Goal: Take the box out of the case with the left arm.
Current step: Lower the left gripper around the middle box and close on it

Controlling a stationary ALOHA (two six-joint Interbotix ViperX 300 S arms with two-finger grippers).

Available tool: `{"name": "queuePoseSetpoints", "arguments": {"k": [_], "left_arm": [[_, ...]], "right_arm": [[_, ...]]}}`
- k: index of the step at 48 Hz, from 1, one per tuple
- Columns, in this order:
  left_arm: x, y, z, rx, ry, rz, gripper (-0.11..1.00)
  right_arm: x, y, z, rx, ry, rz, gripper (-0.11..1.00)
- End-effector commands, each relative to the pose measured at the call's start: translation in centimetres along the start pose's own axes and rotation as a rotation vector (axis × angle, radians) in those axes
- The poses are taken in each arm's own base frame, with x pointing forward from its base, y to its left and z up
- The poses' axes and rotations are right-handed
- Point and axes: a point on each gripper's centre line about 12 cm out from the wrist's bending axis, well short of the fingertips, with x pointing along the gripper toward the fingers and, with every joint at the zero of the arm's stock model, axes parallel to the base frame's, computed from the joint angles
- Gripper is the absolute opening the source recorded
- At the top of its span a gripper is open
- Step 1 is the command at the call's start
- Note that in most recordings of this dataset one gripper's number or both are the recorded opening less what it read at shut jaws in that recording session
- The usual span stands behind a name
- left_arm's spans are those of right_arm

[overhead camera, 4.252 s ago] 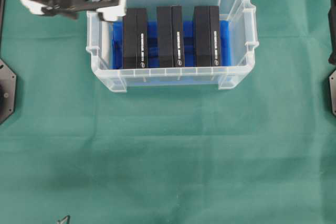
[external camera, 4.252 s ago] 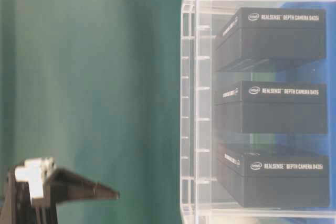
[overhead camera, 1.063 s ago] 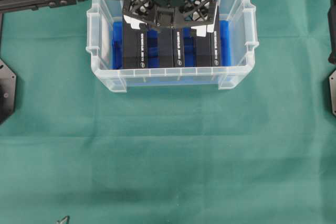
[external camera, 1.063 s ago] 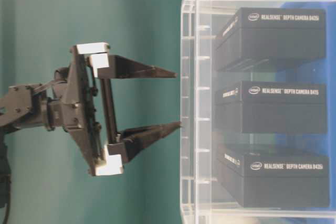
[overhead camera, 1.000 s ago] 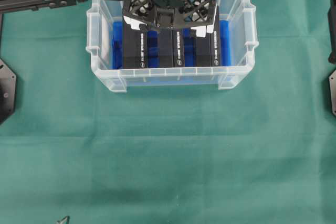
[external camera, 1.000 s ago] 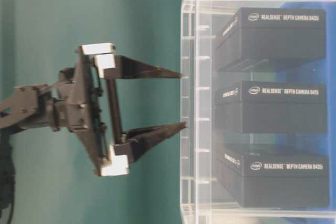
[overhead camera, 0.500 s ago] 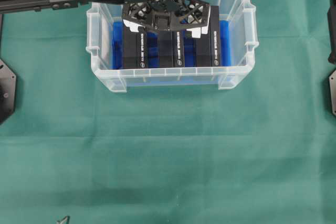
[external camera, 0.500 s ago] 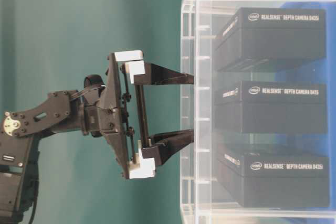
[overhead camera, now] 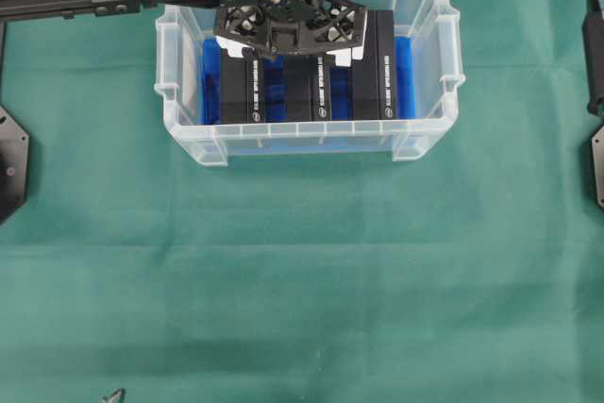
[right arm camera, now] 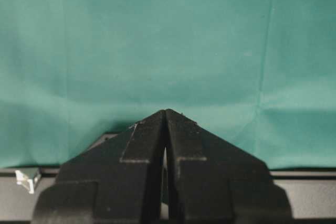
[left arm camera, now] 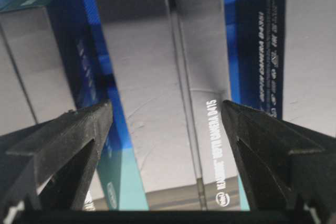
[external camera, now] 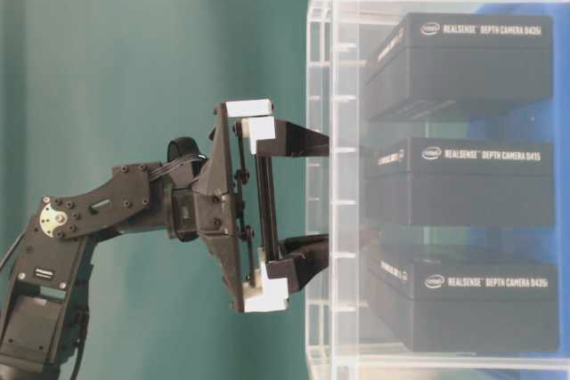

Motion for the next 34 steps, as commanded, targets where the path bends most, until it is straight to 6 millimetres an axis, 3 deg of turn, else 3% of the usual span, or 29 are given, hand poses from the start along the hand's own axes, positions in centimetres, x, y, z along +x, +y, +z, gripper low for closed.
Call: {"name": "queuePoseSetpoints", "arguments": {"k": [1, 34], "left_arm": [[-1.1, -0.4, 0.4, -0.002, -0.019, -0.044, 0.81], [0.8, -0.7, 0.0, -0.026, -0.011, -0.034, 0.81]], "right_arm": [[-0.4, 0.0, 0.3, 0.004, -0.018, 0.0, 0.0], [-0.4, -0.1, 0.3, 0.002, -0.017, -0.002, 0.0]]}}
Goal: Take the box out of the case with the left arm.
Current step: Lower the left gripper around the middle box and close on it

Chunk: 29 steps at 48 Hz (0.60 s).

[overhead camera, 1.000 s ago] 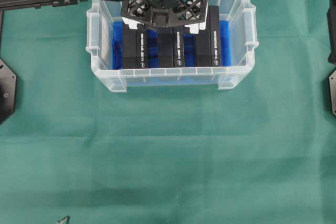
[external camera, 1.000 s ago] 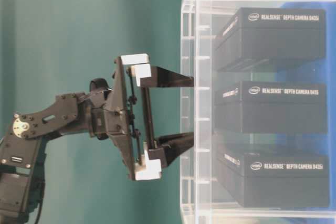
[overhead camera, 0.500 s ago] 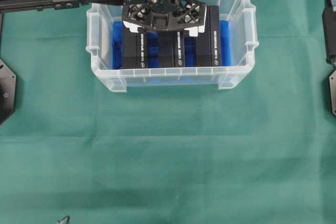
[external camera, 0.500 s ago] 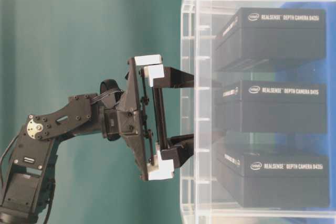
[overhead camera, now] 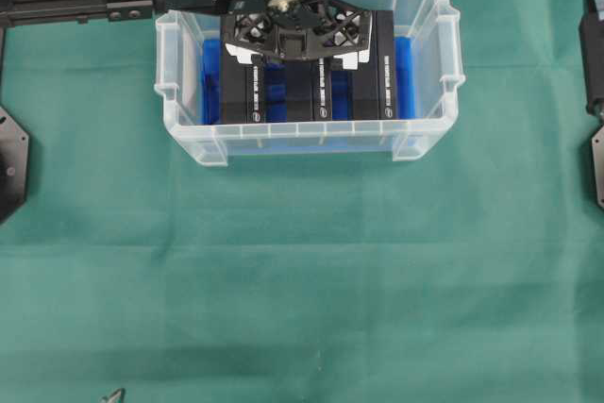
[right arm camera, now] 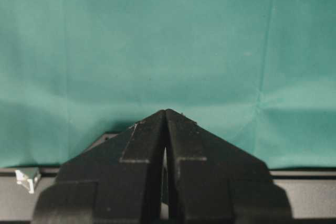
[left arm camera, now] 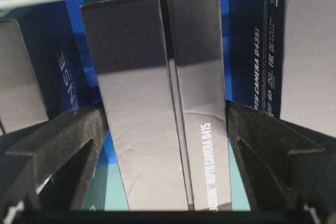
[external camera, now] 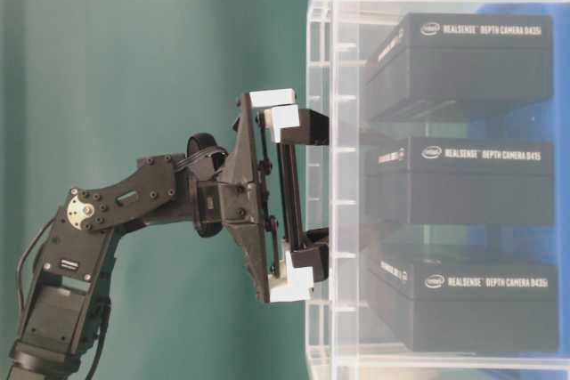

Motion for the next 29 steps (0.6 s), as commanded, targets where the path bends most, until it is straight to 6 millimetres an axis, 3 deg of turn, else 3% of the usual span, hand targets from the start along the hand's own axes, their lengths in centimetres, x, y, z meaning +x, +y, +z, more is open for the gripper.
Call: {"name": "queuePoseSetpoints", "arguments": {"k": [1, 20, 24, 27, 29], "left_arm": [[-1.04, -0.35, 0.06, 0.002, -0.011, -0.029, 0.81], [-0.81, -0.5, -0.32, 0.007, 0.006, -0.03, 0.8], [-0.82, -0.62, -0.61, 0.001, 0.02, -0.036, 0.74], [-0.9, -0.65, -0.77, -0.008, 0.028, -0.038, 0.63], [-0.91, -0.68, -0.8, -0.017, 0.031, -0.04, 0.63]], "right_arm": [[-0.46, -0.05, 0.27, 0.002, -0.02, 0.0, 0.0], [-0.41, -0.1, 0.25, 0.002, -0.019, -0.005, 0.0], [-0.41, -0.14, 0.26, 0.002, -0.019, -0.008, 0.0], [-0.41, -0.15, 0.26, 0.002, -0.019, -0.009, 0.0], [-0.41, -0.15, 0.26, 0.002, -0.019, -0.009, 0.0]]}}
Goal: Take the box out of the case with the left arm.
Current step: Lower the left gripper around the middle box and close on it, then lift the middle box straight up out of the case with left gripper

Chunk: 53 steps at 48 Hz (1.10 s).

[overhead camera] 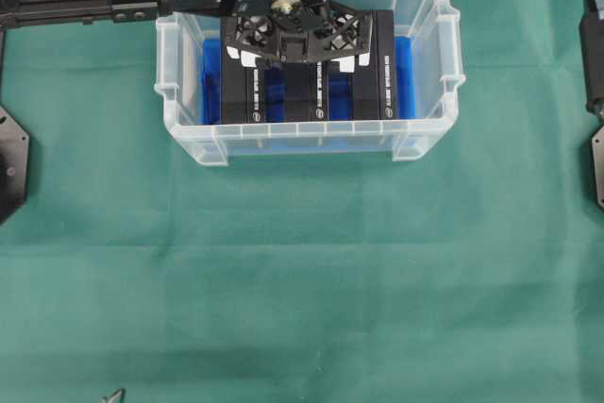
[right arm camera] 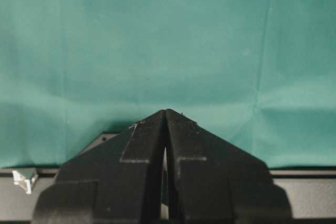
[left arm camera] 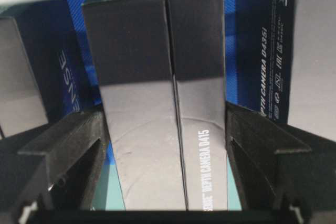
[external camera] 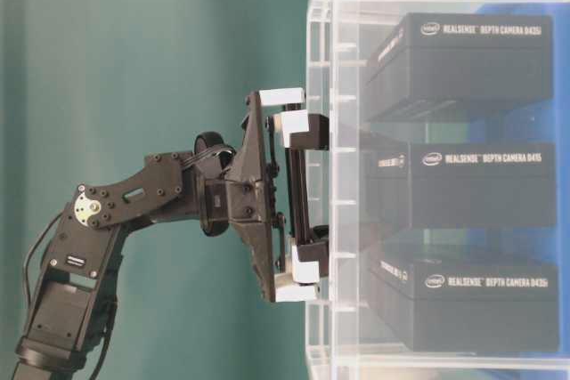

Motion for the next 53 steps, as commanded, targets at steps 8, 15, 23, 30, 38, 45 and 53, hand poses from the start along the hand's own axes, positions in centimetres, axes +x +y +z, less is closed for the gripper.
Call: {"name": "queuePoseSetpoints", "arguments": {"k": [8, 15, 23, 30, 38, 45, 53], "left_arm": [[-1.4, -0.5, -0.4, -0.038, 0.002, -0.043, 0.63], [-1.8, -0.6, -0.5, -0.035, 0.0, -0.047, 0.63], [-3.1, -0.6, -0.4, -0.038, -0.006, -0.066, 0.63], [-5.0, -0.6, -0.3, -0.039, -0.008, -0.075, 0.63], [-7.6, -0.9, 0.0, -0.037, -0.007, -0.07, 0.63], [-10.2, -1.4, 0.4, -0.039, -0.013, -0.083, 0.63], [-13.5, -1.5, 1.2, -0.052, -0.027, -0.108, 0.63]], "right_arm": [[-0.4, -0.1, 0.3, 0.002, -0.02, -0.001, 0.0], [-0.4, -0.1, 0.3, 0.002, -0.02, -0.001, 0.0], [-0.4, -0.2, 0.3, 0.001, -0.02, -0.011, 0.0], [-0.4, -0.2, 0.3, 0.001, -0.02, -0.017, 0.0], [-0.4, -0.4, 0.3, 0.0, -0.023, -0.027, 0.0], [-0.4, -0.4, 0.3, 0.0, -0.023, -0.027, 0.0], [-0.4, -0.4, 0.3, 0.0, -0.021, -0.029, 0.0]]}}
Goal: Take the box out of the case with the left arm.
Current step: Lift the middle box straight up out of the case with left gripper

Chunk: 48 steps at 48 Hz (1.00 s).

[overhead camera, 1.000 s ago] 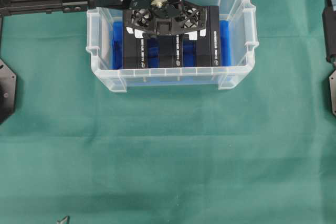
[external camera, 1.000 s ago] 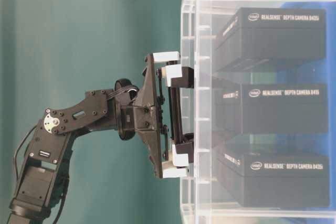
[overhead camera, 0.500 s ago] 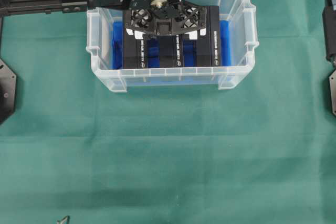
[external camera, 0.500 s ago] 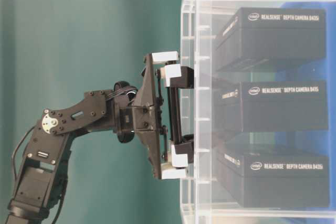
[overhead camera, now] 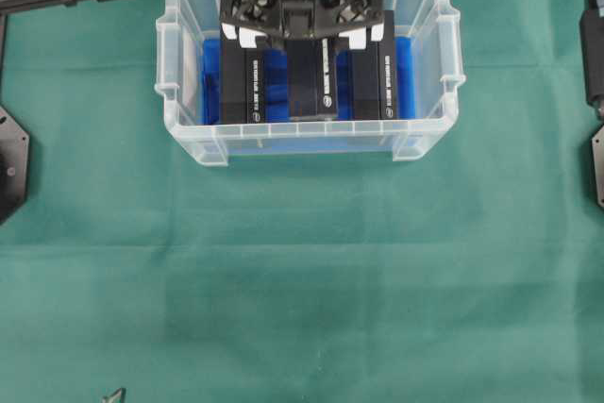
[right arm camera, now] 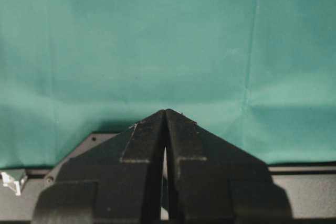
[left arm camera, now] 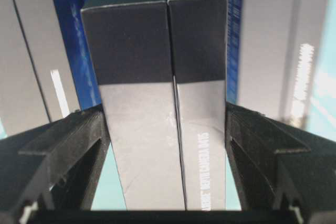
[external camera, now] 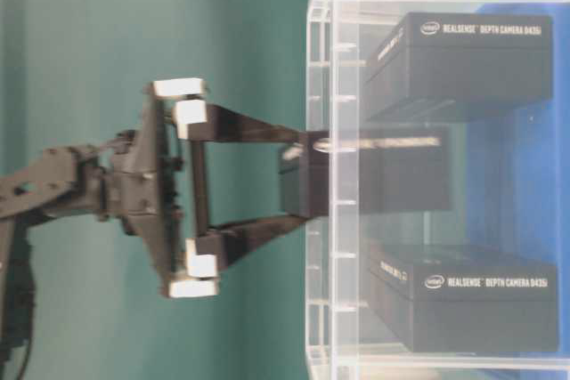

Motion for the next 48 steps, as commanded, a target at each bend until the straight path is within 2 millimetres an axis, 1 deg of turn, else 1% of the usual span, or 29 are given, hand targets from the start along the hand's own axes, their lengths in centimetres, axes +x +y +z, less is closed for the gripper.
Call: {"name": "queuePoseSetpoints", "arguments": {"k": [1, 11, 12, 16, 19, 27, 48], "left_arm": [[-6.0, 0.0, 0.7, -0.015, -0.035, -0.104, 0.63], [-10.2, 0.5, 1.2, -0.029, -0.054, -0.145, 0.63], [-10.8, 0.6, 1.2, -0.03, -0.057, -0.153, 0.63], [-12.1, 0.8, 1.2, -0.032, -0.061, -0.162, 0.63], [-12.7, 0.9, 1.2, -0.033, -0.058, -0.158, 0.63], [-13.1, 1.2, 1.1, -0.034, -0.055, -0.141, 0.63], [-13.0, 1.2, 1.1, -0.033, -0.053, -0.139, 0.63]], "right_arm": [[-0.4, -0.1, 0.3, 0.002, -0.017, -0.002, 0.0], [-0.4, -0.2, 0.3, 0.002, -0.018, -0.011, 0.0], [-0.4, -0.2, 0.3, 0.002, -0.018, -0.012, 0.0], [-0.4, -0.3, 0.3, 0.001, -0.019, -0.019, 0.0], [-0.4, -0.3, 0.3, 0.001, -0.019, -0.022, 0.0], [-0.4, -0.3, 0.3, 0.001, -0.018, -0.023, 0.0], [-0.4, -0.3, 0.3, 0.002, -0.019, -0.023, 0.0]]}}
